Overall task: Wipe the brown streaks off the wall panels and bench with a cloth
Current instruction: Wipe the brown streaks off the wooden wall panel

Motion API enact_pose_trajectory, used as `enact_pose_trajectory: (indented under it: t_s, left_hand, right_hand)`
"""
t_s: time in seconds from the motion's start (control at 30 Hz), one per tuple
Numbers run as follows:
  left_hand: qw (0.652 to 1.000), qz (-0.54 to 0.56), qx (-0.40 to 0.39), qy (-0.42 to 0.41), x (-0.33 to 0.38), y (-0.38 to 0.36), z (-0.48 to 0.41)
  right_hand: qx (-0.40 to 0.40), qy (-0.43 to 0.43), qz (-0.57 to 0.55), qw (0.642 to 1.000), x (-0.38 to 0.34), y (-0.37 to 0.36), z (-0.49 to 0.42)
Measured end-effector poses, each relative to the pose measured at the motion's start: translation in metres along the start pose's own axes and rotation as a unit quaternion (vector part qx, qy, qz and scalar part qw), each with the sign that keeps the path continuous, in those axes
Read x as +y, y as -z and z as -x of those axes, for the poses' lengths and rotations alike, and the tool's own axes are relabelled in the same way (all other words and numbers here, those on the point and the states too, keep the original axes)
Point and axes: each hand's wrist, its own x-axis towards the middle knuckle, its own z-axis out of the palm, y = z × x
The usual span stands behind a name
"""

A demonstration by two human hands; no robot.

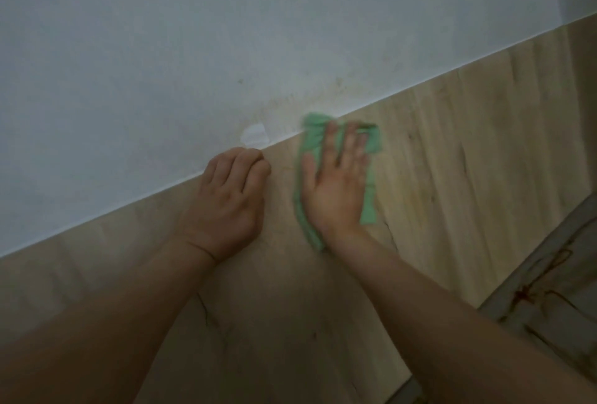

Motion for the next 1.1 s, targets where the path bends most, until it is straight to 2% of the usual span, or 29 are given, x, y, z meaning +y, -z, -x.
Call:
enact_pose_trajectory:
  t_s: [0.03, 0.1, 0.17, 0.23, 0.27, 0.33, 0.4, 0.47, 0.63, 0.73, 0.77, 0.8, 0.83, 0.9, 0.97, 1.03, 1.1]
  left_hand:
    - [1.0, 0.01, 0.001, 0.005, 0.001, 0.002, 0.0]
    - [1.0, 0.025, 0.0, 0.005, 0.001, 0.005, -0.001]
    - [1.0, 0.027, -0.001, 0.004, 0.001, 0.006, -0.003]
    - [1.0, 0.018, -0.008, 0.012, 0.001, 0.005, -0.003]
    - [1.0, 0.007, -0.018, 0.012, 0.001, 0.004, -0.003]
    - [0.999, -0.02, -0.05, -0.002, 0.001, 0.004, -0.005]
    - [0.995, -0.045, -0.081, -0.029, 0.002, 0.006, -0.008]
    - [0.992, -0.067, -0.096, -0.036, 0.004, 0.006, -0.01]
    - [0.98, -0.122, -0.158, 0.021, 0.018, -0.002, -0.011]
    - [0.979, -0.148, -0.141, 0.012, 0.02, -0.011, -0.007]
    - [0.979, -0.153, -0.134, 0.012, 0.019, -0.012, -0.007]
    - [0.979, -0.153, -0.134, 0.012, 0.019, -0.013, -0.007]
    - [0.979, -0.154, -0.137, 0.011, 0.019, -0.013, -0.008]
    - [0.977, -0.156, -0.146, 0.013, 0.023, -0.012, -0.009]
    - [0.974, -0.148, -0.164, 0.043, 0.034, -0.012, -0.008]
    - [0.97, -0.135, -0.186, 0.075, 0.047, -0.015, -0.006]
    - [0.968, -0.135, -0.196, 0.084, 0.054, -0.019, -0.004]
  right_hand:
    - [-0.017, 0.086, 0.012, 0.996, -0.014, -0.003, 0.017]
    - [-0.041, 0.203, 0.021, 0.978, -0.019, -0.004, 0.035]
    - [-0.05, 0.268, 0.017, 0.962, -0.001, 0.002, 0.031]
    - [-0.041, 0.262, 0.036, 0.963, 0.025, 0.005, 0.016]
    - [-0.03, 0.21, 0.039, 0.976, 0.039, 0.005, 0.006]
    - [-0.006, 0.045, 0.029, 0.999, 0.066, 0.008, -0.013]
    - [-0.001, -0.088, 0.0, 0.996, 0.088, 0.01, -0.01]
    - [-0.005, -0.162, -0.024, 0.986, 0.103, 0.007, 0.019]
    - [-0.021, -0.356, -0.021, 0.934, 0.154, 0.001, 0.116]
    - [-0.023, -0.491, -0.062, 0.869, 0.156, -0.002, 0.119]
    - [-0.014, -0.498, -0.065, 0.865, 0.141, -0.004, 0.111]
    - [0.0, -0.469, -0.06, 0.881, 0.12, -0.006, 0.106]
    - [0.015, -0.404, -0.052, 0.913, 0.094, -0.009, 0.099]
    - [0.021, -0.217, -0.034, 0.975, 0.046, -0.014, 0.093]
    - [0.015, -0.083, -0.032, 0.996, 0.029, -0.012, 0.087]
    - [0.016, -0.041, -0.038, 0.998, 0.048, -0.009, 0.085]
    - [0.024, -0.063, -0.032, 0.997, 0.083, -0.012, 0.088]
